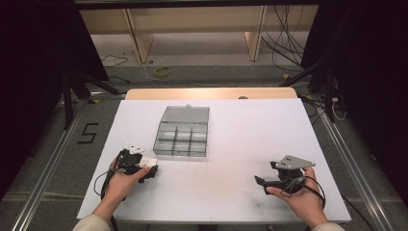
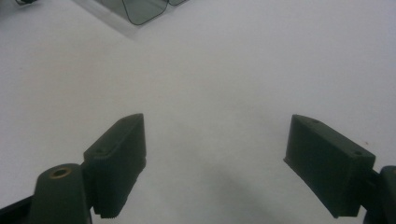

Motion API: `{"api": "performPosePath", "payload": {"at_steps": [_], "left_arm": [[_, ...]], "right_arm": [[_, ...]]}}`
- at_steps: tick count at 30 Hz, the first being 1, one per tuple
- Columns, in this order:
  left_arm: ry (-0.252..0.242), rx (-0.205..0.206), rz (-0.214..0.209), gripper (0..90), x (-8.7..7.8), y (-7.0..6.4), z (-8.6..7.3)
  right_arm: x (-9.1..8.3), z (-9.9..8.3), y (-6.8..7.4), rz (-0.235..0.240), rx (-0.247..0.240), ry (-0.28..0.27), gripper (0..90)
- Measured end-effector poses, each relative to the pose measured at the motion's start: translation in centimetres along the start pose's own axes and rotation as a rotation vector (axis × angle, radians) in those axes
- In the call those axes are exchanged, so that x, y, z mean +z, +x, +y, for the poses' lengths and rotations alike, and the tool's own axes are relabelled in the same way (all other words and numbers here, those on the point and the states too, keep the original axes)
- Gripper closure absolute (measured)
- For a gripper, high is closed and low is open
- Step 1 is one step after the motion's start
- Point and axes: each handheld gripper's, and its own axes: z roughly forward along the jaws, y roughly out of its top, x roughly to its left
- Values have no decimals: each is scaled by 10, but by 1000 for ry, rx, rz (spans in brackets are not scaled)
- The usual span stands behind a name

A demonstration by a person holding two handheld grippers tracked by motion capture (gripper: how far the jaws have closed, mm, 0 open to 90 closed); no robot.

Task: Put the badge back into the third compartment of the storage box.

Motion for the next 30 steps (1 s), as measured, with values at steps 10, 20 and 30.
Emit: {"api": "performPosePath", "payload": {"at_steps": [10, 20, 30], "left_arm": [[6, -20, 2, 184, 2, 2, 1], [13, -47, 30, 238, -1, 0, 1], [17, -72, 55, 320, -2, -5, 2]], "right_arm": [[0, 0, 0, 2, -4, 1, 214], [0, 0, 0, 4, -3, 2, 216], [1, 0, 0, 5, -3, 1, 219]]}}
